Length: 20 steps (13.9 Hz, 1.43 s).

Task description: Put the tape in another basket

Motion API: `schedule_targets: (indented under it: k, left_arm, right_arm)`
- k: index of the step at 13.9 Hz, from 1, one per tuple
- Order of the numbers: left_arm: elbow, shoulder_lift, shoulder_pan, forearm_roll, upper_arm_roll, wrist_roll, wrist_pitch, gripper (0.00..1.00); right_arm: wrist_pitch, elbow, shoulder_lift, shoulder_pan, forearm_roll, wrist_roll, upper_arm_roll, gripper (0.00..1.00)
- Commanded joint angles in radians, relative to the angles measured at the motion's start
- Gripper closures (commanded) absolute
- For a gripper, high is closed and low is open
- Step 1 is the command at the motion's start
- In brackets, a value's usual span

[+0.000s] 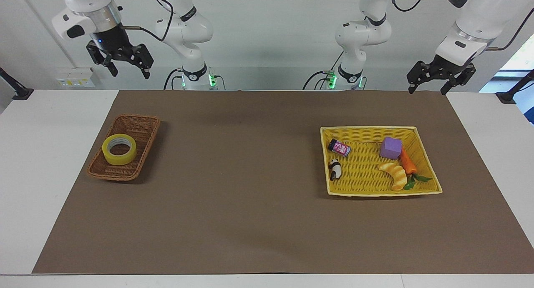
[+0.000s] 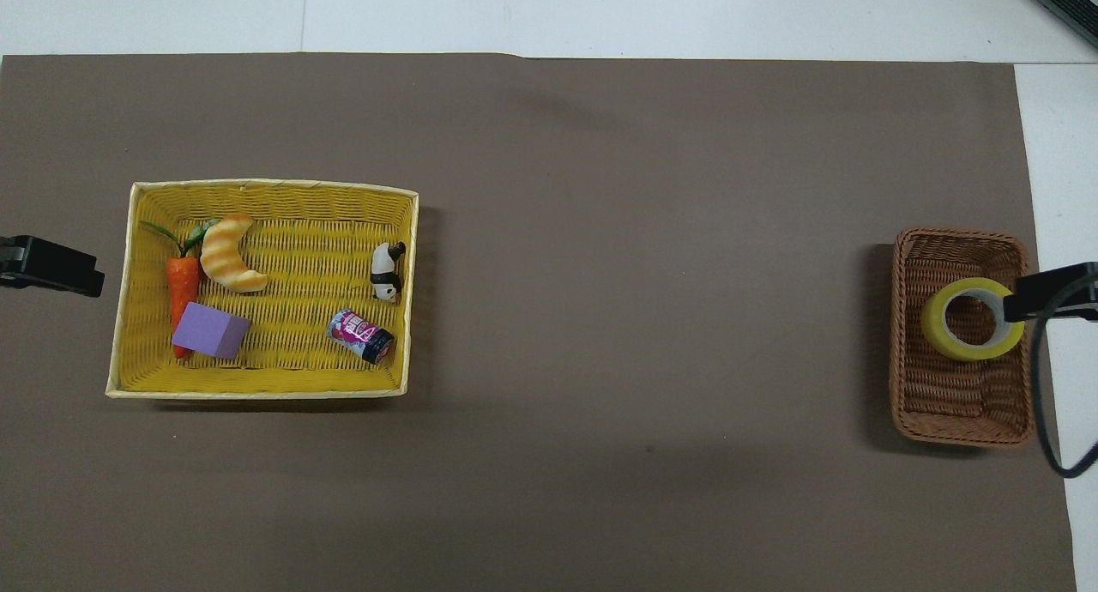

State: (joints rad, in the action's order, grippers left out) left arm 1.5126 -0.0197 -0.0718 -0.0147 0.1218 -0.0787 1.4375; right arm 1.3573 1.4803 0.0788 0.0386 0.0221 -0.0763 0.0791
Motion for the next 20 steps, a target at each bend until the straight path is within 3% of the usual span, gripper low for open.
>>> schedule_targets:
  k: [1,12,20]
  left_arm:
    - [0.024,-0.025,-0.008,0.009,0.001,-0.012,0.021,0.00]
    - [0.026,-0.028,-0.006,0.009,0.002,-0.012,0.021,0.00]
    - [0.024,-0.026,-0.003,0.010,0.002,-0.010,0.021,0.00]
  right_arm:
    - [0.029,-0.044,-0.050,-0.011,-0.017,-0.004,-0.004,0.00]
    - [0.048,0.017,-0.010,-0.002,-0.002,0.007,-0.007,0.00]
    - [0.046,0.005,-0.016,-0.013,0.004,0.030,-0.004,0.00]
